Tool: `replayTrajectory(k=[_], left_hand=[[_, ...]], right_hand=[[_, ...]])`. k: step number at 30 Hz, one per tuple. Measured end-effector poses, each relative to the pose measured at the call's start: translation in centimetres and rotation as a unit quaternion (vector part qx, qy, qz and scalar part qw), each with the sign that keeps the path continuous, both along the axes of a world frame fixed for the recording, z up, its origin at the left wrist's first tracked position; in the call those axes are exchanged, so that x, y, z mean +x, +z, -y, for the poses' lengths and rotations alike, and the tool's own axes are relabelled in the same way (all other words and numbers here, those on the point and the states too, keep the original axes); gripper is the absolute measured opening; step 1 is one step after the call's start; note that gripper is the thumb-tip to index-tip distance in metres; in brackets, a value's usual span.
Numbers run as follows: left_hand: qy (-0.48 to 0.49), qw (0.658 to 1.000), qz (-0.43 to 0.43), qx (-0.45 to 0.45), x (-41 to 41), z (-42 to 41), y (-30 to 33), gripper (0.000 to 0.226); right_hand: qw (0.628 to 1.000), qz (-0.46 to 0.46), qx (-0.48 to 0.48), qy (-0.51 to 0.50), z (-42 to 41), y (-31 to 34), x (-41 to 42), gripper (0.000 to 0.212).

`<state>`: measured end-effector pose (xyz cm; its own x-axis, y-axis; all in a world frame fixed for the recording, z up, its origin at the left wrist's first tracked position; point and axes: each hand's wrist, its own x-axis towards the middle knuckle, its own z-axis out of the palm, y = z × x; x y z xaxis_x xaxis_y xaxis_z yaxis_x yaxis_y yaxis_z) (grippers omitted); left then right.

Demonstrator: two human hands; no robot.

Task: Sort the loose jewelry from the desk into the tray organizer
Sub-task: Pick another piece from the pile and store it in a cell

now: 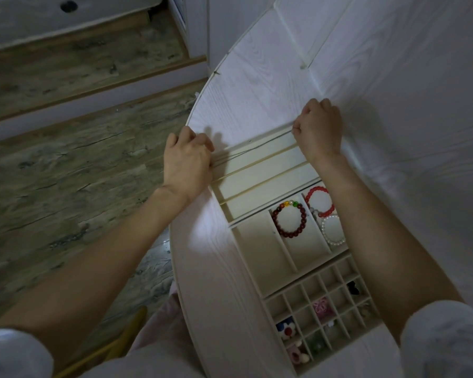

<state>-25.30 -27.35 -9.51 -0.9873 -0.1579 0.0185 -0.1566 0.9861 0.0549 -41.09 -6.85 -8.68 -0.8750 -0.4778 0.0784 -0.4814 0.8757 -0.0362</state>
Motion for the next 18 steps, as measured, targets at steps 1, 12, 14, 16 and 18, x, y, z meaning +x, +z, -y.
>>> replayTrajectory(k=[1, 12, 14, 16, 18], left_hand=[[0.004, 1.000, 0.008, 0.009, 0.0, 0.0, 0.1, 0.015], [-0.040, 0.998, 0.001, -0.048, 0.3, 0.0, 0.9, 0.017], [-0.040, 0.997, 0.002, -0.072, 0.3, -0.3, 0.8, 0.011], [-0.029, 0.996, -0.008, -0.085, 0.2, -0.5, 0.5, 0.006], [-0.018, 0.997, -0.012, -0.079, 0.1, -0.5, 0.2, 0.007]], right_hand=[[1.000, -0.004, 0.008, 0.005, 0.1, -0.1, 0.0, 0.006], [0.998, 0.032, -0.035, -0.038, 0.1, 1.1, 0.2, 0.016], [0.997, 0.052, -0.026, -0.041, 0.1, 1.0, 0.0, 0.016], [0.997, 0.054, -0.024, -0.050, 0.2, 0.9, 0.0, 0.016], [0.998, 0.032, -0.022, -0.052, 0.4, 1.0, 0.3, 0.014]])
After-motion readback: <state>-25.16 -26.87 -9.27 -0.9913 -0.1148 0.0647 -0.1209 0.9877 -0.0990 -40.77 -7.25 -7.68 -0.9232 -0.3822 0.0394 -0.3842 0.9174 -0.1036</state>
